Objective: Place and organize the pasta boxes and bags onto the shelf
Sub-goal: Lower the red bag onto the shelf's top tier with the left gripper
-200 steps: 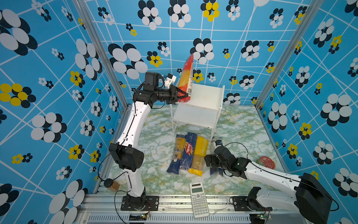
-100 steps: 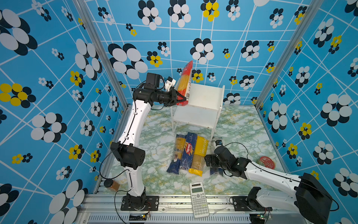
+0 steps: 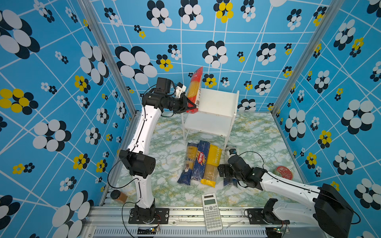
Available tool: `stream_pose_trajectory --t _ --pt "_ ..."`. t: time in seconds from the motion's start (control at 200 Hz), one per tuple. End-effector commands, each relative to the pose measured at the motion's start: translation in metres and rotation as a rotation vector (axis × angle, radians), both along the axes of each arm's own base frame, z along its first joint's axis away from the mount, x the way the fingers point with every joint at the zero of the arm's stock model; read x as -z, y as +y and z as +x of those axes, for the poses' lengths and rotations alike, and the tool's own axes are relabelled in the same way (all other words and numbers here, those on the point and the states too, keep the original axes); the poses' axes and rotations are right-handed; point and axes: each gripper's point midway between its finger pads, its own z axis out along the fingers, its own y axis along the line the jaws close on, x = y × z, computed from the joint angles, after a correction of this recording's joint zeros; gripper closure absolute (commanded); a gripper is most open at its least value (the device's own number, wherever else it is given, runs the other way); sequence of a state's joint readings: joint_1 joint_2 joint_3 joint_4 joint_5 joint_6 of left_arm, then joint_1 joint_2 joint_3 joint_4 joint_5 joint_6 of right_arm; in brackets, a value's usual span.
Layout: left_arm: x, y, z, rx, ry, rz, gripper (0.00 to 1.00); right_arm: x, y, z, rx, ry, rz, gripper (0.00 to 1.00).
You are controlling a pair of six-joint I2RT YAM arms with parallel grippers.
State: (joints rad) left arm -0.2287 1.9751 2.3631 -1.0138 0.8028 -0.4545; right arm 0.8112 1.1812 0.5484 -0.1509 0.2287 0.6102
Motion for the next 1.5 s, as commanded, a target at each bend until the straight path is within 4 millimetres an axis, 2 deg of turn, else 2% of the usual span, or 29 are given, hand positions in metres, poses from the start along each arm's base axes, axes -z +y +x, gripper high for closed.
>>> stream_pose_trajectory --t 0.0,0.25,0.28,0.31,0.35,0.67,0.76,1.319,1.494 --pt "-0.048 -0.002 0.004 0.037 -0.246 -0.023 0.97 0.008 -0.004 -0.002 0.003 0.004 -0.032 0.01" --pt "-0.049 -0.002 0.004 0.036 -0.25 -0.02 0.91 0.01 -0.004 -0.002 0.002 0.008 -0.035 0.01" --pt "-0.05 -0.002 0.003 0.039 -0.253 -0.02 0.89 0.01 -0.004 -0.003 0.003 0.009 -0.035 0.01" --pt "-0.049 -0.002 0.003 0.038 -0.252 -0.018 0.82 0.009 -0.004 -0.002 0.001 0.007 -0.034 0.01" --pt "-0.049 -0.001 0.003 0.035 -0.252 -0.014 0.77 0.01 -0.004 -0.002 0.002 0.008 -0.035 0.01" --pt "-0.044 -0.001 0.005 0.026 -0.242 -0.003 0.72 0.012 -0.007 -0.005 0.002 0.011 -0.039 0.01" --pt "-0.044 0.0 0.006 0.023 -0.239 -0.002 0.67 0.011 -0.008 -0.005 0.006 0.008 -0.038 0.01" --pt "-0.038 -0.003 0.006 0.034 -0.223 0.0 0.67 0.012 -0.013 -0.008 0.015 0.004 -0.044 0.01" --pt "-0.029 -0.004 0.005 0.024 -0.211 0.025 0.67 0.012 -0.017 -0.009 0.022 0.0 -0.042 0.01"
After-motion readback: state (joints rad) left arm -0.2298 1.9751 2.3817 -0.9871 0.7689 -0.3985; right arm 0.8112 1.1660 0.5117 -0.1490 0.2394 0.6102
